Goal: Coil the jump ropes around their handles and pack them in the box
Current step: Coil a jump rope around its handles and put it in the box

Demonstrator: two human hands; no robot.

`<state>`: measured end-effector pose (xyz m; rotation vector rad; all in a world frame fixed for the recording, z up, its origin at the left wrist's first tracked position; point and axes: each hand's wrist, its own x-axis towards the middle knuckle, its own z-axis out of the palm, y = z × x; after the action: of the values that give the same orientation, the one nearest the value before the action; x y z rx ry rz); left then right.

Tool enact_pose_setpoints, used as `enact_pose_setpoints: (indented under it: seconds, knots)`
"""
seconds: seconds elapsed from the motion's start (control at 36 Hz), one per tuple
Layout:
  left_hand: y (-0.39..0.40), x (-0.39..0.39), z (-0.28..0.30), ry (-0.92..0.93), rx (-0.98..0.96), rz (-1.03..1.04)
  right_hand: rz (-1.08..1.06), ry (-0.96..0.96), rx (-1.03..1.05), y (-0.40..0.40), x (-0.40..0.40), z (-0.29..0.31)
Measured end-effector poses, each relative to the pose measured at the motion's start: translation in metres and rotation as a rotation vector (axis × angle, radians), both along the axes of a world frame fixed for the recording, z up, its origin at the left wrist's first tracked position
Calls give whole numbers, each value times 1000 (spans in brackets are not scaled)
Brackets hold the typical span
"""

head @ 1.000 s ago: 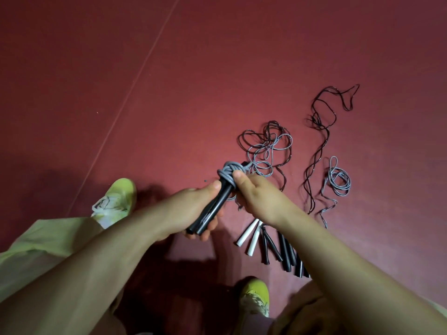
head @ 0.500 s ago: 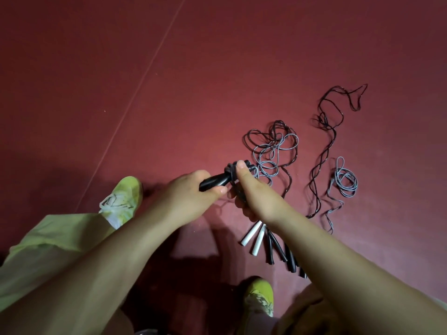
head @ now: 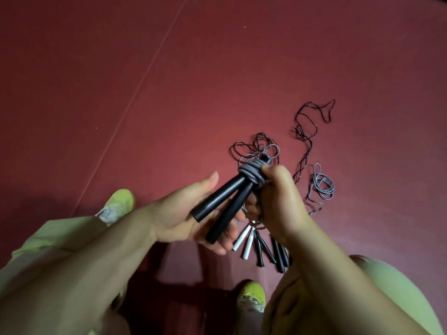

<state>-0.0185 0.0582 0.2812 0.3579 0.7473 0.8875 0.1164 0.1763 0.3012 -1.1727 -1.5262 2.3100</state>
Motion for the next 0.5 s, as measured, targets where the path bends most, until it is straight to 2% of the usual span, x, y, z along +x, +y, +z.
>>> enact_pose_setpoints:
  seconds: [0.06, 0.17, 0.33, 0.5]
  knots:
    - [-1, 4, -2, -77, 30, -36, 32, 44, 34, -2, 12, 6]
    - [0, 10, 3, -62, -18, -15, 96, -23, 119, -1, 21, 9]
    - [5, 4, -2, 204, -135, 52, 210, -188, 147, 16, 11, -8]
    - [16, 11, -13, 378, -222, 66, 181, -298, 207, 23, 11, -22]
